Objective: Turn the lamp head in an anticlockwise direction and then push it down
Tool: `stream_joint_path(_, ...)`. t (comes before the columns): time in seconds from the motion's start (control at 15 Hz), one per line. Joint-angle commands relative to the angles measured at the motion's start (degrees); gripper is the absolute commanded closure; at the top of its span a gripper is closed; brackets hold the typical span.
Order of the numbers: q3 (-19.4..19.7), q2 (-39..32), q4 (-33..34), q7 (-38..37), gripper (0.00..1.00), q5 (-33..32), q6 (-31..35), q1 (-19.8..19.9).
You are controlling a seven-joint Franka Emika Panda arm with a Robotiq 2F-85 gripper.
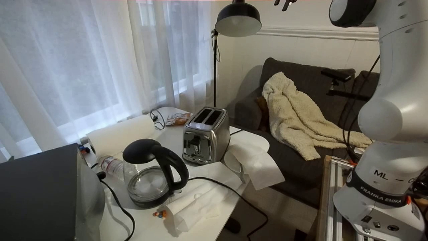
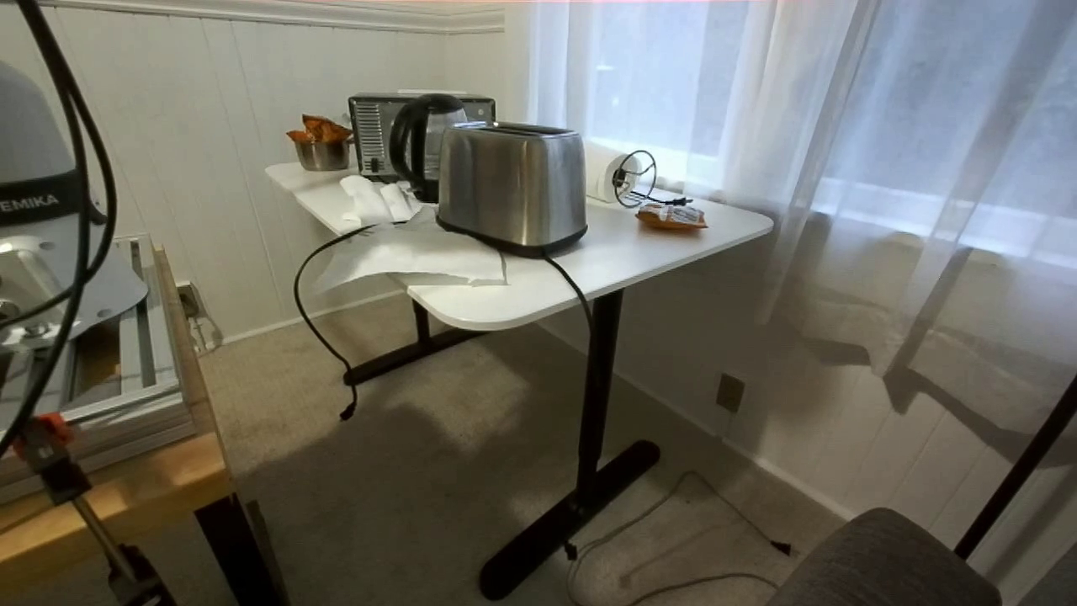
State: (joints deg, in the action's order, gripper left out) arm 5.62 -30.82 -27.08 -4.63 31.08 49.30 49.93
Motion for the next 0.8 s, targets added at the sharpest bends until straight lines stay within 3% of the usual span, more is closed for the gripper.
stream_joint_path(0.0, -2.4, 3.6, -3.3, 8.9, 0.19, -10.6, -1.6, -4.3)
stream_joint_path(0.2, -1.6, 4.9, -3.4, 16.5, 0.01, -16.9, -2.1, -8.9)
stream_joint_path(0.33, -2.4, 5.5, -2.7, 21.5, 0.0, -21.7, -2.1, -11.4)
stream_joint_path(0.4, -2.4, 2.6, 0.0, 16.3, 0.0, -17.8, -2.1, -9.7)
stream_joint_path(0.73, -2.4, 2.3, 0.0, 16.2, 0.0, -18.4, -2.1, -10.1)
